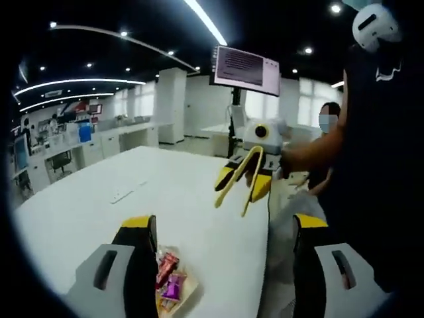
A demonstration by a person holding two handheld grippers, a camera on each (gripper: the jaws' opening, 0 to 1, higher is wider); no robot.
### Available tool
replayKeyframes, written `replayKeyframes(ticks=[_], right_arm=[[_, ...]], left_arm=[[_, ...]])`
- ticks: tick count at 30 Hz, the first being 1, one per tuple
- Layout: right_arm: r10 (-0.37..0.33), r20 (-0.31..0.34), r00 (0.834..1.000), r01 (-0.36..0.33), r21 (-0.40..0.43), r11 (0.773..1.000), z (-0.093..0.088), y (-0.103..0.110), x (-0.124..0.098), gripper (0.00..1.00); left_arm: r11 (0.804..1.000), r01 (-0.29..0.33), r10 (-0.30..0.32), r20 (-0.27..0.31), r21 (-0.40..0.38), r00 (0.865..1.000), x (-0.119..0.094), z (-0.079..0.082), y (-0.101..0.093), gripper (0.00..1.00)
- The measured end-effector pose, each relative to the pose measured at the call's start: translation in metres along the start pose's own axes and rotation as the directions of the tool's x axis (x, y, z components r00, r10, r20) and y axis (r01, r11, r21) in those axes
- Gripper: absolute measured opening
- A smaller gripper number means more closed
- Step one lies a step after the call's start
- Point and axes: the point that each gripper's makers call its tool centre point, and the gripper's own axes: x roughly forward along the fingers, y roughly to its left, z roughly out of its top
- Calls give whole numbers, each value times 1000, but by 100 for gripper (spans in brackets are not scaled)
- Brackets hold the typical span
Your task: Place the target food into the container with the food tongs after gripping and lifting it, then release it inside without dropping or visibly crushing the food.
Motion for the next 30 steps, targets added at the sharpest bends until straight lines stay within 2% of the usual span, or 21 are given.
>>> replayKeyframes(ticks=[4,6,10,17,24,26,28,30], right_arm=[[7,8,1000,-7,-12,1000,5,2,1,28],[10,13,1000,-9,-11,1000,6,2,1,28],[22,20,1000,-22,-8,1000,10,6,3,28],[41,16,999,-41,-17,999,13,12,6,28],[70,9,997,-70,-19,997,14,16,8,28],[76,11,997,-76,-21,997,16,16,9,28],[80,9,997,-80,-25,996,17,17,10,28],[85,13,996,-85,-25,996,17,17,11,28]], left_arm=[[999,40,-40,-9,36,999,4,9,-4,78],[996,84,-83,-15,41,996,6,10,-11,74],[989,133,-130,-49,65,990,12,2,-17,59],[987,126,-120,-61,97,991,20,-10,-16,50],[980,148,-141,-59,131,988,29,-6,-23,38],[977,155,-146,-69,145,987,31,-8,-23,38],[977,147,-137,-74,156,988,33,-9,-22,37],[977,140,-132,-57,160,990,34,-5,-21,33]])
